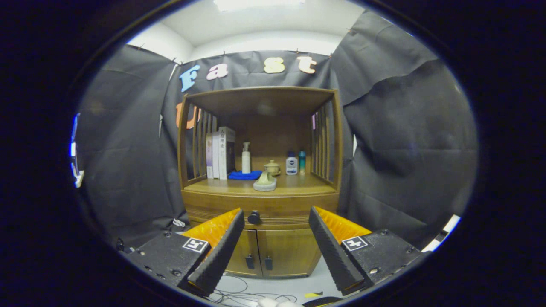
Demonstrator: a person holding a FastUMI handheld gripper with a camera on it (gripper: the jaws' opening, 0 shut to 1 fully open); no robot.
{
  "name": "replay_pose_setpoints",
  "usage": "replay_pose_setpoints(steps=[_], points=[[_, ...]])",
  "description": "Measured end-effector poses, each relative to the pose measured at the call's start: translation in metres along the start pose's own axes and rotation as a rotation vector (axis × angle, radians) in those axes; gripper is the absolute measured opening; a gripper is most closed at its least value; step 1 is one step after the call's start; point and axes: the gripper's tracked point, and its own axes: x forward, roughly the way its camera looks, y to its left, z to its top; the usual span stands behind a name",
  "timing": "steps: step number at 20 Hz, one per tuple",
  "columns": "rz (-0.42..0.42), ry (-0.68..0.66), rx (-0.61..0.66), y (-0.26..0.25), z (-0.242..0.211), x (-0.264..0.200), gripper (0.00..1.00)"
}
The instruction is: Pull open the drawer, take out the items inside it, and place them on the countertop above the cabinet.
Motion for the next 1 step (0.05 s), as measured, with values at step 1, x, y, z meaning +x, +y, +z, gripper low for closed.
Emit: replay_pose_setpoints(steps=[1], points=[[-0.005,-0.001,0.004,-0.0043,0.0019,-0.0044,0.99]])
